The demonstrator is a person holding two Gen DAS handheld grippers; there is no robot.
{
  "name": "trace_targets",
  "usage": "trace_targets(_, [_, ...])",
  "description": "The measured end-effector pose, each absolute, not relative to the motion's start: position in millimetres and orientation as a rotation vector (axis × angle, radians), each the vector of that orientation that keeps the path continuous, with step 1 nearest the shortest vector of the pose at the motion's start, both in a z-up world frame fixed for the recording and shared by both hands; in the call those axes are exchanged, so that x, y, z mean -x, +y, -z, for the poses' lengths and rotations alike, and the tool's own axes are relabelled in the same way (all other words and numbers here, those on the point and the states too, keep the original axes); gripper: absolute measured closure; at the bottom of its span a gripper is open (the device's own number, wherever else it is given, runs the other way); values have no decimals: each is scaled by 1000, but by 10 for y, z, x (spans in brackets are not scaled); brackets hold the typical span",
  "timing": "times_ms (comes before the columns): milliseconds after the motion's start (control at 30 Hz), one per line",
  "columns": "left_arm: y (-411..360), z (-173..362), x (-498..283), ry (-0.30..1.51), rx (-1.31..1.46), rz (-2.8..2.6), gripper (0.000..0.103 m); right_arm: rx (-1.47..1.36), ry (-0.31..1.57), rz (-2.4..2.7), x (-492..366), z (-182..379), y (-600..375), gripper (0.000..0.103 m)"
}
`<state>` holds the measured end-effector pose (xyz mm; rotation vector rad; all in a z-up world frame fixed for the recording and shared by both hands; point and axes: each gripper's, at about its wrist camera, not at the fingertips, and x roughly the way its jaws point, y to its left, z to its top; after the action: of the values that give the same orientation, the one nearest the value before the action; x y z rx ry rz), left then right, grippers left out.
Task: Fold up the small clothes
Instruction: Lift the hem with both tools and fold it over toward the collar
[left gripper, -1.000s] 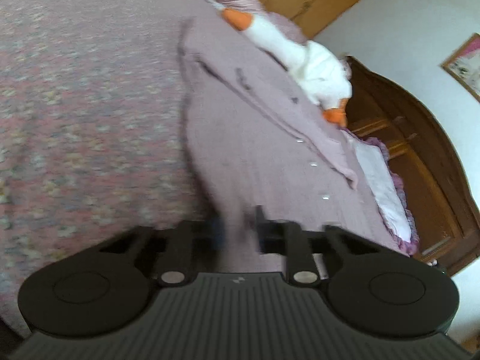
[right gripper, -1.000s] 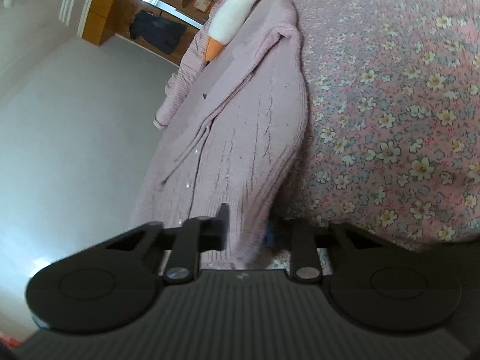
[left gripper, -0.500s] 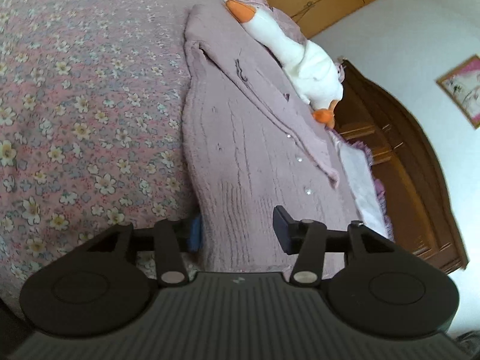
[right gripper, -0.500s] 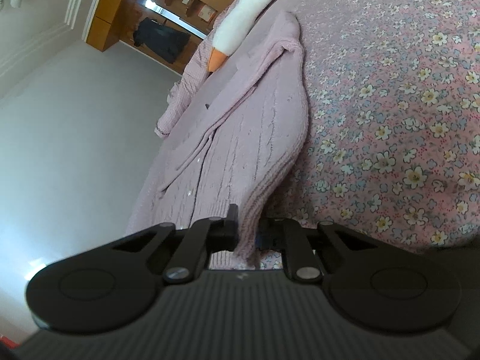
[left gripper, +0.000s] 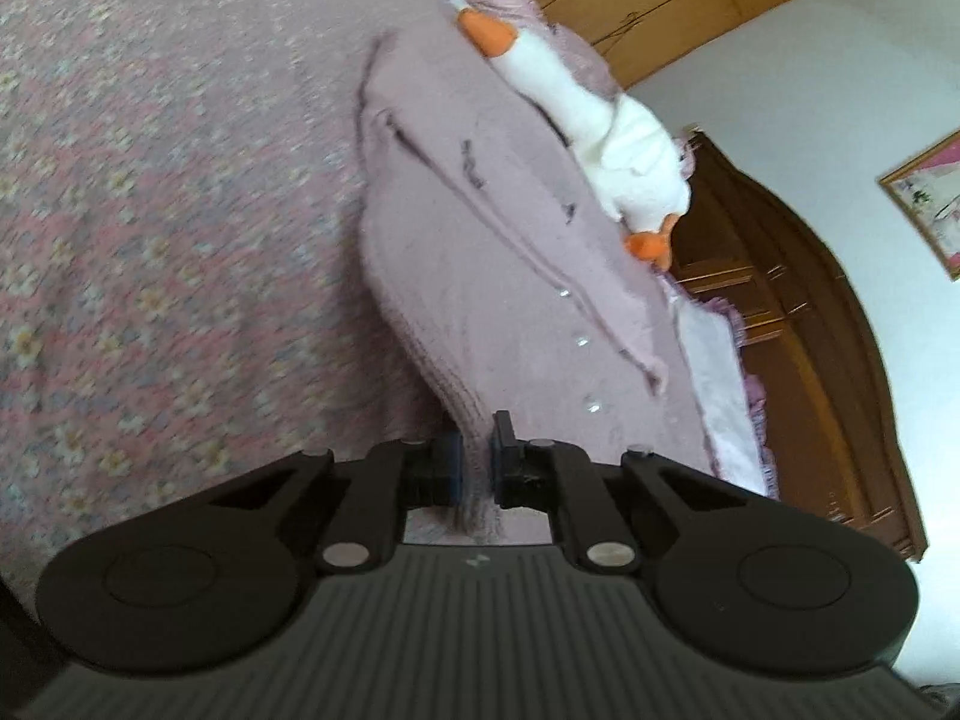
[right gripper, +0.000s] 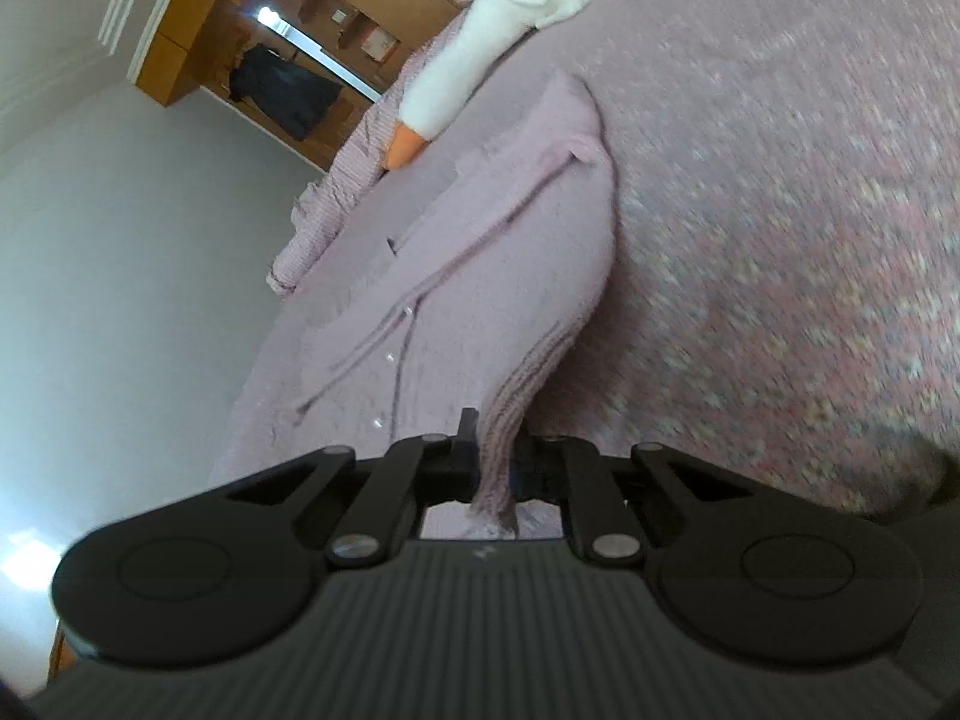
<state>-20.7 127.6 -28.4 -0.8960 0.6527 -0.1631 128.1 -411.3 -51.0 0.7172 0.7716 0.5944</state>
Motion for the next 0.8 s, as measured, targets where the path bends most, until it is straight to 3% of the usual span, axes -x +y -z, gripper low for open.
trace_targets(800, [1316, -608, -847, 470, 923, 303, 94, -794, 527, -760, -2237, -308, -3608, 92])
